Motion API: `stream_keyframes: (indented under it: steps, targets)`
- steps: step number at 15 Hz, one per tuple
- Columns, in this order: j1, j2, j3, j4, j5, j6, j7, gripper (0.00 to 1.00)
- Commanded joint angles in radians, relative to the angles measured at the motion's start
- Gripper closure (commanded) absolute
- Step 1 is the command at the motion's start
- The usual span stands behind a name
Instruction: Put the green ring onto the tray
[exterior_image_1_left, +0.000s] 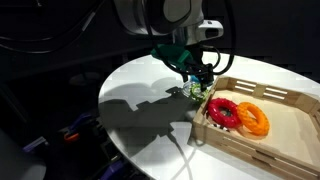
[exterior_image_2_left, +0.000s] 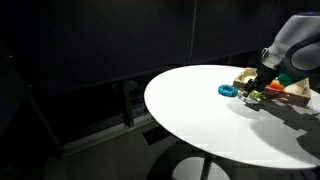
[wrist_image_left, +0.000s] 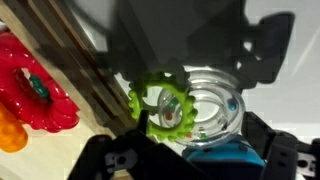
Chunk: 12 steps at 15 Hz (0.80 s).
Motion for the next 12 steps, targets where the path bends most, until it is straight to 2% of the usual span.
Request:
stream_keyframes:
  steps: [1, 2, 3, 4, 9, 12]
  targets:
    - [-0.003, 0.022, -0.002, 0.016, 0.042, 0.030, -0.048, 0.17]
    - [-0.003, 0.025, -0.001, 0.016, 0.048, 0.035, -0.052, 0.25]
    - [-0.003, 0.025, -0.001, 0.017, 0.053, 0.036, -0.056, 0.22]
    - [-0.002, 0.025, -0.002, 0.018, 0.055, 0.035, -0.056, 0.28]
    - [0.008, 0.015, -0.015, 0.028, 0.041, 0.019, -0.037, 0.73]
    - [0.015, -0.002, -0.024, 0.033, 0.030, 0.001, -0.023, 0.95]
